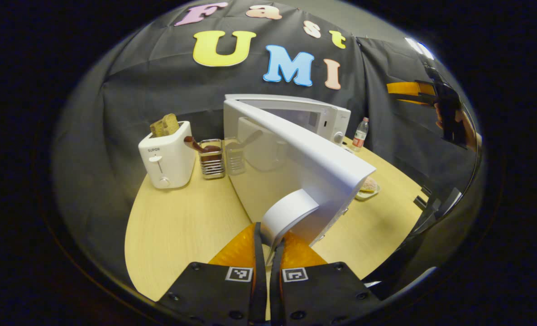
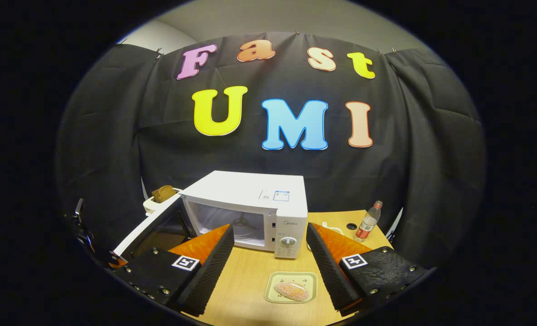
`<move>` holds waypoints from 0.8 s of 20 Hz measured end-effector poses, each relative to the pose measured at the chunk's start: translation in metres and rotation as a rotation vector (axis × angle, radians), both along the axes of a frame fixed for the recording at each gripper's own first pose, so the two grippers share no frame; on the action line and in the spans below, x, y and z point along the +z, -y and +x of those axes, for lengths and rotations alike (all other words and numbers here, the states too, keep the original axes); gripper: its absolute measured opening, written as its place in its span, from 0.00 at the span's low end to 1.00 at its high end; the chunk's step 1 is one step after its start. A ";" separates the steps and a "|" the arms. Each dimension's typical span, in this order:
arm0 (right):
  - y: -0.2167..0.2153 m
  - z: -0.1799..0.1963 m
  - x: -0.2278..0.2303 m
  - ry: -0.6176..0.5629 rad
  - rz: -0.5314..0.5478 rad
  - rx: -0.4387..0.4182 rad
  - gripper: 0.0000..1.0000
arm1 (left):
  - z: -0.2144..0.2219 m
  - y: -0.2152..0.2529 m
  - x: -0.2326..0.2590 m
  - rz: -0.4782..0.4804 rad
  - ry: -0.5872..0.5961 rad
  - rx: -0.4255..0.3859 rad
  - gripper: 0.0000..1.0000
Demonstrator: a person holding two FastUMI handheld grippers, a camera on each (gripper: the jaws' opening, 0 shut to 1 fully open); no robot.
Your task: Open the microwave oven with the left hand, put the food in, and close the microwave oven.
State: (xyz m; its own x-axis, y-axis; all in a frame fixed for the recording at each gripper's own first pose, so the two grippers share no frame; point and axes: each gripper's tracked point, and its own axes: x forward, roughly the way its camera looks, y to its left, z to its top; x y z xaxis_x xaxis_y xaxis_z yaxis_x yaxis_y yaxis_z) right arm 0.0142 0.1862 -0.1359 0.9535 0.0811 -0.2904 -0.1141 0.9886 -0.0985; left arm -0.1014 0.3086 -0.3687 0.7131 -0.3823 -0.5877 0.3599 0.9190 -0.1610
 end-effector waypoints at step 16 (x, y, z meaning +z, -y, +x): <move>0.018 0.028 -0.029 -0.088 0.005 0.129 0.98 | -0.016 -0.059 0.034 0.075 0.078 0.331 0.99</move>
State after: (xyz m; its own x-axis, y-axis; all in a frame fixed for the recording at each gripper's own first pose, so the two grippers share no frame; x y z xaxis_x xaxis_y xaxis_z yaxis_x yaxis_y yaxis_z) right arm 0.0418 0.1684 -0.1649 0.9061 0.2027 -0.3713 -0.2478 0.9657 -0.0775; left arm -0.1171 0.3678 -0.3347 0.8348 -0.0807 -0.5445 0.0492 0.9962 -0.0722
